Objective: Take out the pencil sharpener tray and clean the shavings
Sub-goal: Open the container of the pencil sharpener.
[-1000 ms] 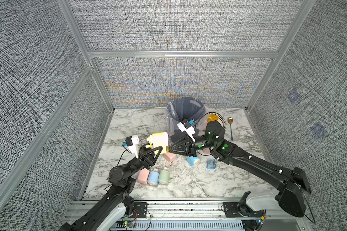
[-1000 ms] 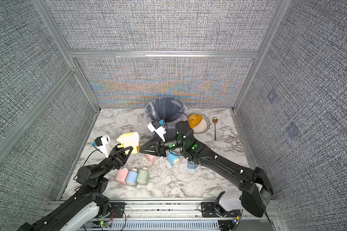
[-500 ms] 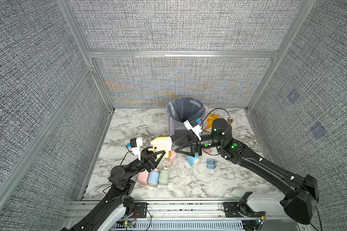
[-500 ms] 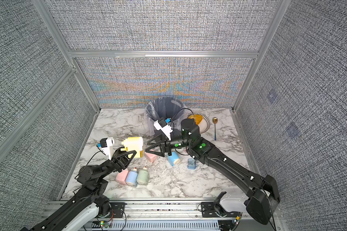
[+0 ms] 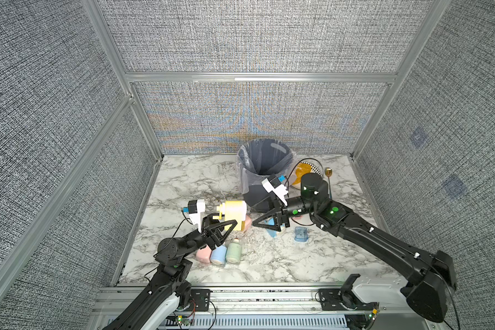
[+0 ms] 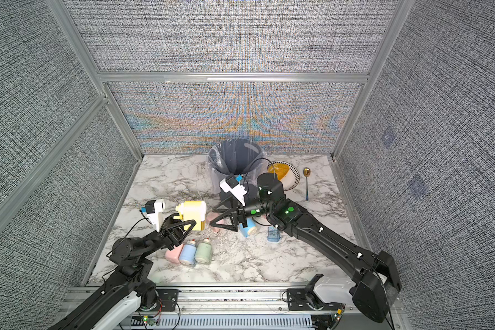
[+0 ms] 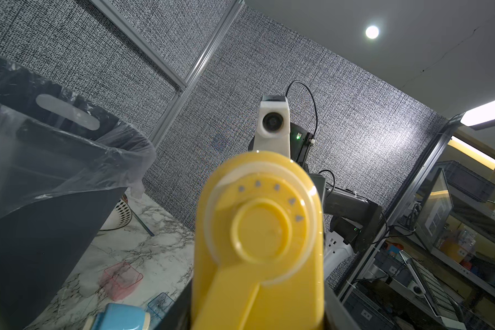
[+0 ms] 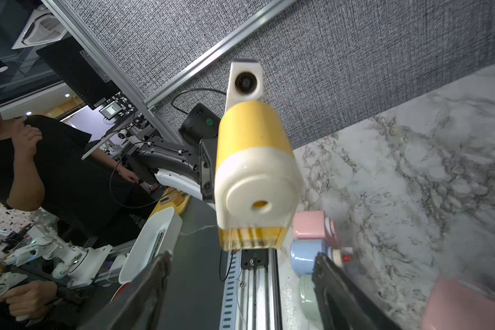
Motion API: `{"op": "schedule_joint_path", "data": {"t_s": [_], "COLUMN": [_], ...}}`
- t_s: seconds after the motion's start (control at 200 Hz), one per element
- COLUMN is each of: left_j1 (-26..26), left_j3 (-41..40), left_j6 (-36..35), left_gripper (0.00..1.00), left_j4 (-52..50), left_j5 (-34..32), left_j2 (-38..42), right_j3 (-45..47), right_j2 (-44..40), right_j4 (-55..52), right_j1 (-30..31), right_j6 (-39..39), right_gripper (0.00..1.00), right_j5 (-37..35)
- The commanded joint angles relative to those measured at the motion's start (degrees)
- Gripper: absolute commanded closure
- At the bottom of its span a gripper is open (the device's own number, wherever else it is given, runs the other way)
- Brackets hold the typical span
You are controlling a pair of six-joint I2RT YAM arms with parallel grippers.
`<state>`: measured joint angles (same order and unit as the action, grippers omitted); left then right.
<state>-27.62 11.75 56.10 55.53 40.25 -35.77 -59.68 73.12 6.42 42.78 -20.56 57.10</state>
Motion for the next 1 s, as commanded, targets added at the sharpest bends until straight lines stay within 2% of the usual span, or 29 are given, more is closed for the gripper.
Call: {"op": "schedule_joint_path", "data": {"t_s": [0.0, 0.175, 0.45, 0.551, 0.691, 0.741, 0.806, 0.906, 0.996], "left_j1": [0.0, 0.0, -0.2, -0.3, -0.4, -0.4, -0.5, -0.5, -0.5], "left_j3": [0.0, -0.1, -0.1, -0.1, -0.1, -0.1, -0.1, -0.1, 0.1], "left_j6": [1.8, 3.1, 5.4, 5.4, 5.3, 5.2, 5.0, 5.0, 4.8], "left_gripper": [0.94, 0.94, 0.94, 0.94, 0.94, 0.94, 0.94, 0.94, 0.94], "left_j4": [6.4, 8.8, 13.1, 13.1, 12.6, 12.5, 12.5, 12.5, 11.9], "left_j5": [0.3, -0.1, 0.1, 0.1, 0.2, 0.1, 0.2, 0.1, 0.1], "left_j2": [-1.0, -1.9, -4.0, -4.0, -3.6, -3.5, -3.5, -3.4, -2.9], "right_j3": [0.8, 1.5, -1.5, -2.6, -3.1, -3.3, -3.1, -2.2, -0.6], "right_j2": [0.1, 1.4, 5.1, 6.2, 6.8, 6.9, 6.7, 6.0, 4.8], "right_j4": [7.6, 9.5, 10.7, 11.0, 11.7, 11.7, 11.5, 11.2, 11.4], "right_j1": [1.0, 2.9, 3.6, 4.0, 4.1, 4.2, 4.2, 3.7, 2.6], "right_j6": [-2.0, -1.4, -2.2, -2.2, -2.6, -2.7, -2.4, -1.9, -1.7], "right_gripper": [0.13, 0.05, 0.08, 0.15, 0.30, 0.40, 0.47, 0.68, 0.76], "right_j5": [1.2, 1.4, -0.2, 0.2, 1.0, 1.3, 1.6, 1.9, 2.2]}}
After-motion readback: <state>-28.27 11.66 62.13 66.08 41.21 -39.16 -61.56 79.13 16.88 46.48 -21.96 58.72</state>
